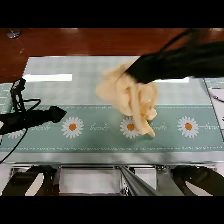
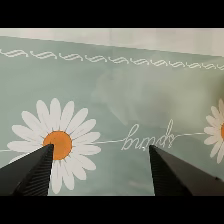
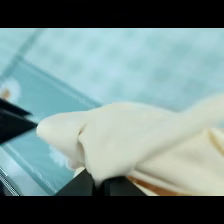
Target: Fold the shirts.
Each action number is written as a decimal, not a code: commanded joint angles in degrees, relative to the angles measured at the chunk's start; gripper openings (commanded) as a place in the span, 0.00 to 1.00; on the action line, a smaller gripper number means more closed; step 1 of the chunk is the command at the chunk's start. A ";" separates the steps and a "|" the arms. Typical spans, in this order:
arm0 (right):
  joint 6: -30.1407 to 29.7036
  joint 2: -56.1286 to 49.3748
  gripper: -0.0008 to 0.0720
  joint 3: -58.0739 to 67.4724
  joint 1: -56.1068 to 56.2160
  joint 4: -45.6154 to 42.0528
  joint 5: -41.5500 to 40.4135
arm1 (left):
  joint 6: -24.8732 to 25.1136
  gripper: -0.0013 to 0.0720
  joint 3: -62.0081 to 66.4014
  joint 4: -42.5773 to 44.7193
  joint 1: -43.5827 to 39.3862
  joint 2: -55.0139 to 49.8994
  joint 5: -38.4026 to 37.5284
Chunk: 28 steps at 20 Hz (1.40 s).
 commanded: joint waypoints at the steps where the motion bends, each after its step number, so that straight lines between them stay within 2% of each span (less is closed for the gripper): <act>1: 7.04 -13.97 0.04 -0.55 11.06 -8.66 -2.58 | 0.02 0.98 -0.02 -0.02 -0.02 0.07 -0.02; 3: 7.78 -21.49 0.04 -0.55 13.40 -3.87 -7.89 | 0.00 0.98 -0.04 -0.02 -0.02 0.04 0.00; 5: 7.28 -27.87 0.04 -0.52 14.10 5.62 -12.59 | 0.09 0.98 -0.11 -0.02 -0.02 -0.13 0.22; 6: 6.29 -29.59 0.20 -0.48 13.68 9.22 -13.81 | 0.72 0.98 -0.11 0.00 -0.02 -0.31 0.24; 7: 5.27 -30.27 0.72 -0.17 12.37 11.56 -13.33 | 1.49 0.98 -0.11 0.00 -0.02 -0.50 0.24; 8: 3.63 -29.88 0.87 0.48 10.10 12.02 -10.91 | 2.49 0.98 -0.09 0.00 -0.02 -0.61 0.24; 10: 1.92 -26.62 0.87 1.66 3.13 10.58 -2.43 | 6.08 0.98 0.39 1.86 0.26 -0.85 -0.46; 12: 1.92 -19.91 0.87 1.66 -6.95 5.95 5.29 | 3.85 0.98 2.03 8.83 3.56 -1.90 -0.92; 14: 3.06 -11.98 0.87 1.05 -17.81 -1.64 10.58 | 3.78 0.98 2.08 7.28 9.03 -3.54 -3.34; 16: 3.87 -3.04 0.87 -5.73 -27.17 -7.23 10.27 | 3.98 0.98 -0.98 -1.38 11.30 -6.34 -5.86; 17: 3.93 1.07 0.87 -11.32 -30.73 -8.00 8.55 | 5.92 0.98 -4.00 -6.71 10.91 -8.17 -5.03; 20: 4.61 12.59 0.87 -33.97 -37.64 -4.68 1.86 | 16.46 0.98 -11.15 -25.79 10.82 -14.75 1.14; 22: 4.44 17.42 0.87 -46.10 -38.42 -1.77 0.28 | 23.61 0.98 -11.93 -37.51 10.80 -19.37 1.84; 25: 3.19 21.05 0.87 -57.48 -38.38 4.26 -2.45 | 33.05 0.98 -11.87 -47.12 10.80 -24.85 2.71; 28: 0.79 20.94 0.87 -62.73 -38.36 10.86 -3.61 | 38.80 0.97 -11.87 -53.11 10.82 -28.28 4.07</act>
